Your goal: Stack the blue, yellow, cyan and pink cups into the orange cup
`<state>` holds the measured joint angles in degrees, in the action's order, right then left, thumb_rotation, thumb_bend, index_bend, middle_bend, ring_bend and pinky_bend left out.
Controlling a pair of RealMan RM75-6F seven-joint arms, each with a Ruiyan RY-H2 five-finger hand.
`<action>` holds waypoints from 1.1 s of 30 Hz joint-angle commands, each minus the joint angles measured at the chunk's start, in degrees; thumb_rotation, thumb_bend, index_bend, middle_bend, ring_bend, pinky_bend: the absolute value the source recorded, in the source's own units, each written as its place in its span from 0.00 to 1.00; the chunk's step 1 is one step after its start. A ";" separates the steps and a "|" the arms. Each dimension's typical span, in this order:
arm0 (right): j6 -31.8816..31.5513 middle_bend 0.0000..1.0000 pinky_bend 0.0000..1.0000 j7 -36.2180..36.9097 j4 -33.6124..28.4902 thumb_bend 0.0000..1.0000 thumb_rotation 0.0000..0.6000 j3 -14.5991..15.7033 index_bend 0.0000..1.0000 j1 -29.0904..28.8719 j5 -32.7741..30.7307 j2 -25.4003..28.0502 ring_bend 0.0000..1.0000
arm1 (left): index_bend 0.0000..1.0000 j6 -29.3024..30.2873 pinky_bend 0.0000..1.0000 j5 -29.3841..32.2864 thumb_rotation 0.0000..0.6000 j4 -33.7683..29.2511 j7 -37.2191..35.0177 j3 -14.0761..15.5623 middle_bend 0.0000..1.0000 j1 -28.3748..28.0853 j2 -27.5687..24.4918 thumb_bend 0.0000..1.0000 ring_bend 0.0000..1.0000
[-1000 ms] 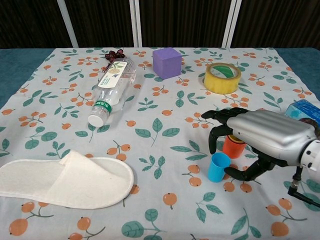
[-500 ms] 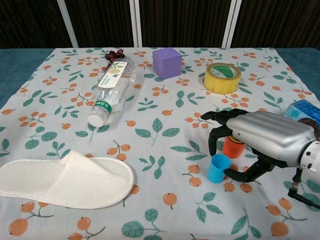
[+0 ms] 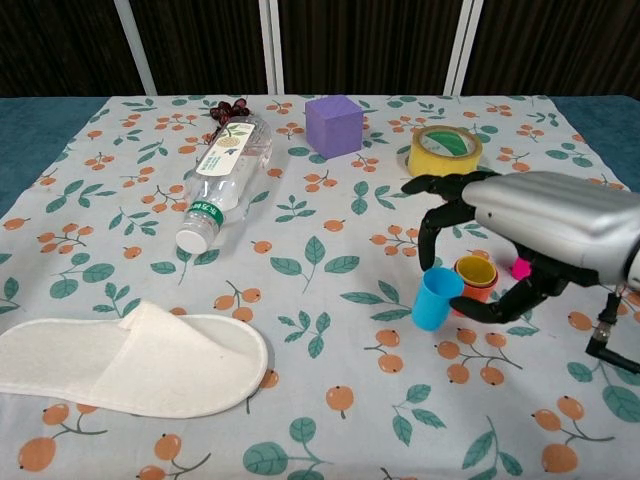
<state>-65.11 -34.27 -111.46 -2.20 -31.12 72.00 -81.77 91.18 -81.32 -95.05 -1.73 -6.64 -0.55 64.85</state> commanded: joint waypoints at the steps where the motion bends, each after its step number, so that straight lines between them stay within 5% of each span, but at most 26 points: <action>1: 0.28 0.00 0.06 -0.43 -2.16 0.46 1.00 -2.16 0.49 -0.90 -2.29 2.45 0.00 | 0.16 0.01 0.08 -0.04 1.00 0.02 0.05 0.00 0.03 -0.02 0.02 0.81 0.02; 8: 1.16 0.00 0.06 -1.75 -2.78 0.46 1.00 -4.74 0.49 -2.48 -6.93 5.07 0.00 | 0.16 0.14 0.08 -0.06 1.00 0.07 0.07 -0.02 0.03 0.03 0.04 0.81 0.02; 33: 1.64 0.00 0.06 -3.22 -0.37 0.46 1.00 -3.93 0.50 -4.46 -12.99 5.70 0.00 | 0.16 0.18 0.08 0.01 1.00 0.15 0.23 -0.03 0.03 0.06 0.10 0.81 0.02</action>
<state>-63.46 -37.53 -111.86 -6.17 -35.58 59.03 -76.09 91.36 -81.31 -94.90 -1.50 -6.67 -0.48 64.94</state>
